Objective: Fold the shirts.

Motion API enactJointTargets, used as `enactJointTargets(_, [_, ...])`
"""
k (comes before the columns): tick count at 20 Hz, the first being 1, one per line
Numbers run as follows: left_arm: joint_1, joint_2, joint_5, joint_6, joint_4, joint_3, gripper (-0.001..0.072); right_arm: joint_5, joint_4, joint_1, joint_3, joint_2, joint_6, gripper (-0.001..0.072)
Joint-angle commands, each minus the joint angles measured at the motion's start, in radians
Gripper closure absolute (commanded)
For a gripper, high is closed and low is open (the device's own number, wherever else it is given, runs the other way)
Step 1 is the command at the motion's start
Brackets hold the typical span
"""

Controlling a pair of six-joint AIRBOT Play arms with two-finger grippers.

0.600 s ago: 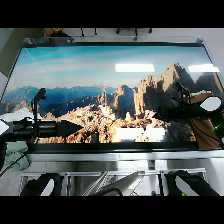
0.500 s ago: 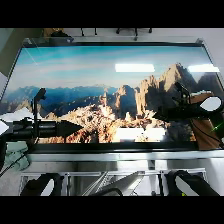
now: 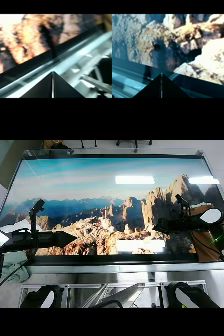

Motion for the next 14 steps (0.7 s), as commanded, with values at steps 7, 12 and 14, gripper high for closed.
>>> enactJointTargets(7, [0.001,0.0,0.03,-0.392,1.034,0.176,0.0032,0.001,0.0,0.001,0.0,0.001,0.0,0.0692])
enactJointTargets(12, [0.001,-0.116,0.188,-0.446,1.212,0.068,0.0031,0.001,0.0,0.001,0.0,0.001,0.0,0.0692])
enactJointTargets(14, [0.003,-0.242,0.243,-0.446,1.253,0.055,0.003,0.0,0.0,0.001,0.0,0.001,0.0,0.0692])
